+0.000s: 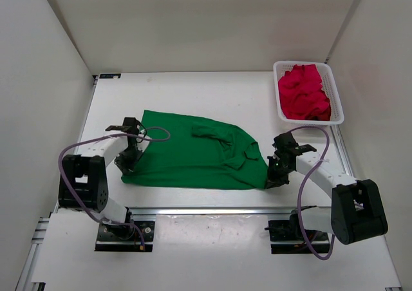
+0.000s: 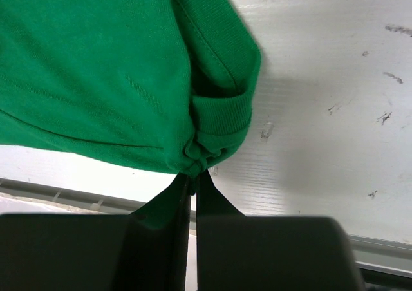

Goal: Fold and stack the t-shirts
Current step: Fold the flattened tshirt in 1/3 of the way

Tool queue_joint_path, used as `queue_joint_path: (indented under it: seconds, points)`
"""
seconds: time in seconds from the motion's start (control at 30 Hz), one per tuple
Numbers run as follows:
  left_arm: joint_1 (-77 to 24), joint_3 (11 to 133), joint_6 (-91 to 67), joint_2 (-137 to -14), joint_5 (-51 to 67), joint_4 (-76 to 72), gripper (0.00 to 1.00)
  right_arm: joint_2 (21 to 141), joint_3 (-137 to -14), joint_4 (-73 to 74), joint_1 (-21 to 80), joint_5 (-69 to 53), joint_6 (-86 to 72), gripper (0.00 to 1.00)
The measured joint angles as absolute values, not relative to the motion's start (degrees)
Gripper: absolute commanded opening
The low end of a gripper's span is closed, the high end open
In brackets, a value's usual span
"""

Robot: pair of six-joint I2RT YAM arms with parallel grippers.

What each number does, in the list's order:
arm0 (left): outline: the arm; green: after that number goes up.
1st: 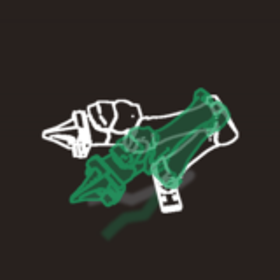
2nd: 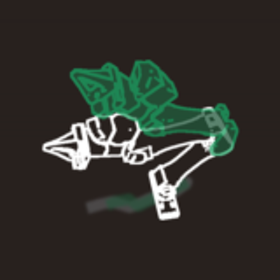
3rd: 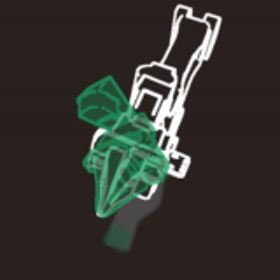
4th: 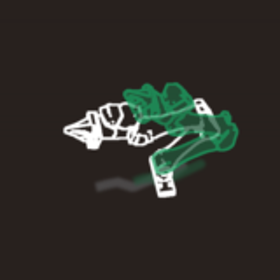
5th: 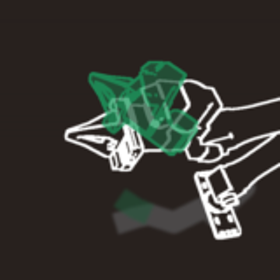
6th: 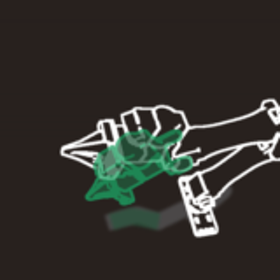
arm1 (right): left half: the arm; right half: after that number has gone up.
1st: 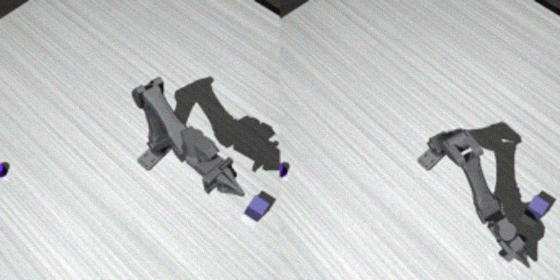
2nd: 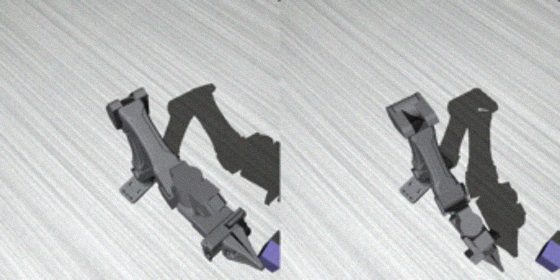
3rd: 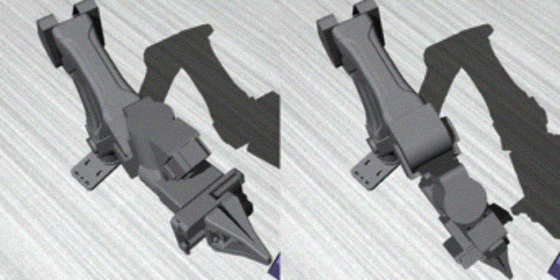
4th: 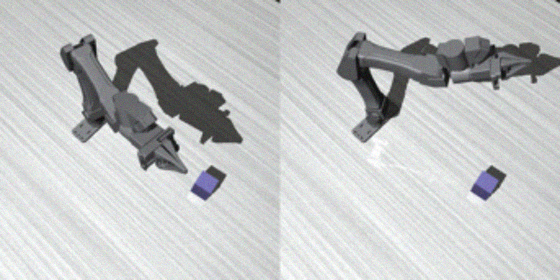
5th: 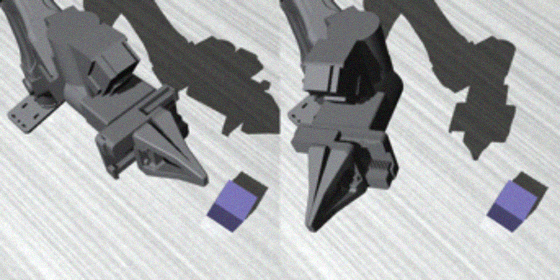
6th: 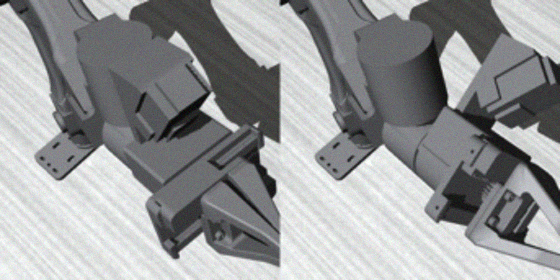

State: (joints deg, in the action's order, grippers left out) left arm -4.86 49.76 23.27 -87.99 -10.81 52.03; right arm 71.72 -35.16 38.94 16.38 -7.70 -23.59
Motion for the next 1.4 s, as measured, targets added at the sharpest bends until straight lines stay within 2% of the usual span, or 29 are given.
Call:
queue_joint_path:
  seconds: [0.27, 0.47, 0.67, 0.7, 0.8, 0.9, 1.0, 1.17, 1.23, 1.33, 1.4]
  points:
    - [-6.22, 53.15, 23.55, -83.2, -10.83, 50.39, 0.0, 71.72, -35.14, 38.87, 16.25, -7.68, -23.53, 0.0]
    - [-5.93, 50.74, 24.73, -85.89, -11.18, 49.21, 0.2, 71.72, -35.14, 38.85, 16.58, -7.62, -23.53, 0.0]
    - [-4.67, 47.51, 24.71, -86.78, -9.87, 50.87, 0.28, 71.72, -35.11, 38.85, 17.12, -7.11, -23.59, 0.0]
    - [-5.41, 46.76, 24.82, -85.95, -9.96, 50.7, 0.29, 71.72, -35.11, 38.87, 17.06, -7.01, -23.62, 0.02]
    - [-11.11, 42.89, 25.5, -81.97, -11.49, 50.33, 0.31, 71.72, -35.11, 38.87, 16.25, -6.74, -23.68, 0.25]
    - [-14.94, 40.32, 26.52, -79.99, -12.62, 51.22, 0.29, 71.66, -35.14, 38.94, 15.11, -6.0, -23.7, 0.4]
    - [-13.54, 40.23, 27.35, -80.03, -15.14, 50.94, 0.3, 70.87, -35.2, 39.2, 15.09, -4.49, -23.62, 0.5]
    - [-15.0, 39.29, 31.27, -77.6, -19.2, 51.35, 0.3, 69.25, -38.59, 40.71, 17.23, -2.22, -23.55, 0.51]
    - [-15.22, 39.77, 32.73, -75.57, -18.81, 52.18, 0.33, 68.9, -40.84, 40.64, 18.17, -1.72, -23.51, 0.51]
    - [-10.85, 43.75, 33.78, -74.74, -16.97, 53.3, 0.36, 68.62, -43.88, 40.07, 19.62, -1.67, -23.46, 0.5]
    - [-6.9, 47.03, 33.63, -75.46, -15.94, 53.04, 0.35, 68.62, -44.64, 38.68, 20.38, -2.24, -23.31, 0.49]
